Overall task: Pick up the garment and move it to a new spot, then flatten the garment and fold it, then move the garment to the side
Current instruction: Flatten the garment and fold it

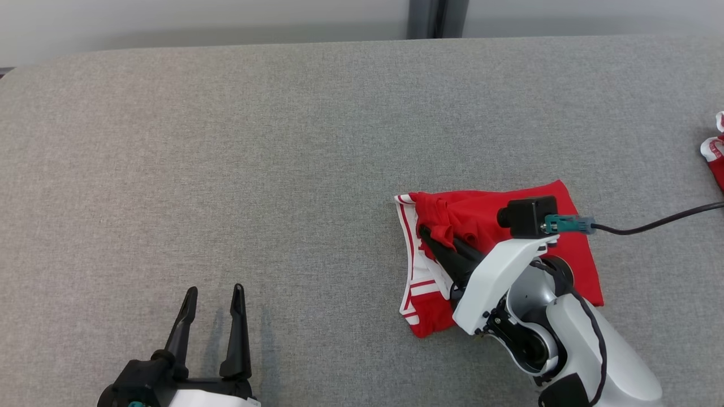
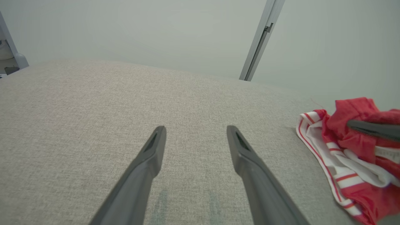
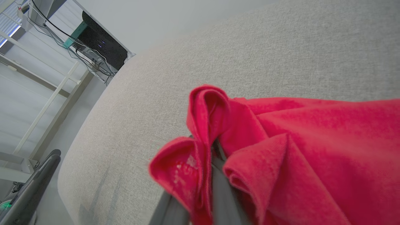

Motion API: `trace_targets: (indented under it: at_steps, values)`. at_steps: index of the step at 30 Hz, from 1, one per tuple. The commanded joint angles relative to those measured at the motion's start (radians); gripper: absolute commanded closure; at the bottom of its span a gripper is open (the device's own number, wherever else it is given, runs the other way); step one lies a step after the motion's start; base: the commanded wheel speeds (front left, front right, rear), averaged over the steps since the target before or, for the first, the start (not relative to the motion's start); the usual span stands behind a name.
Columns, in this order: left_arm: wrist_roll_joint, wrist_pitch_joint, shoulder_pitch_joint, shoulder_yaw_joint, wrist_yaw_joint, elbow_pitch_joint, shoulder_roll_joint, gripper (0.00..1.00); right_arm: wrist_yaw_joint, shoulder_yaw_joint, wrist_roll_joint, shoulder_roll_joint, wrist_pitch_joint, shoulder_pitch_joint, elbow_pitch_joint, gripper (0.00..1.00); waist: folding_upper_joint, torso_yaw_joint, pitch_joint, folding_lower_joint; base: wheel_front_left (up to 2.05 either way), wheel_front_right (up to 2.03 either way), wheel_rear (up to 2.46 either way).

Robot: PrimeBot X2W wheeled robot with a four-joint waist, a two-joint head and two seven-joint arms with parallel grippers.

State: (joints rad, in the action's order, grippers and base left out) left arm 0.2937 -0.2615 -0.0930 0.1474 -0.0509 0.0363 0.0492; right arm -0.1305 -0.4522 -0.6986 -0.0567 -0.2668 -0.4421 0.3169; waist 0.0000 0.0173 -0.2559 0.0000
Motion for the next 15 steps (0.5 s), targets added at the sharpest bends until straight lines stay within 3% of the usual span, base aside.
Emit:
trace_targets:
  at_steps: [1, 2, 3, 4, 12, 15]
  values:
    - [0.004, -0.005, 0.019, -0.004, -0.004, 0.0, 0.003, 0.0, 0.0, 0.003, 0.01, 0.0, 0.007, -0.002, 0.007, 0.82, 0.0, -0.003, -0.001, 0.0, 0.0, 0.0, 0.0]
    - [0.003, -0.005, 0.016, -0.005, -0.004, 0.001, 0.003, 0.0, 0.0, 0.002, 0.019, 0.001, 0.01, -0.002, 0.007, 0.6, 0.0, -0.005, -0.001, 0.0, 0.0, 0.0, 0.0]
    - [0.002, -0.005, 0.015, -0.007, -0.005, 0.001, 0.003, 0.0, 0.0, 0.003, 0.03, 0.002, 0.02, -0.004, 0.005, 0.04, 0.0, -0.007, -0.003, 0.0, 0.0, 0.0, 0.0]
    - [0.0, -0.005, 0.014, -0.008, -0.004, 0.001, 0.004, 0.0, 0.0, 0.01, 0.039, 0.002, 0.032, -0.003, 0.009, 0.0, 0.0, -0.009, -0.004, 0.0, 0.0, 0.0, 0.0]
    - [-0.013, -0.005, 0.011, -0.02, 0.005, 0.009, 0.004, 0.0, 0.0, -0.007, 0.05, 0.002, 0.142, 0.041, -0.064, 0.0, 0.0, -0.032, 0.012, 0.0, 0.0, 0.0, 0.0]
    - [-0.012, -0.005, -0.006, -0.032, 0.004, 0.006, 0.003, 0.0, 0.0, 0.026, 0.08, -0.043, 0.212, 0.095, -0.133, 0.0, 0.0, -0.038, 0.031, 0.0, 0.0, 0.0, 0.0]
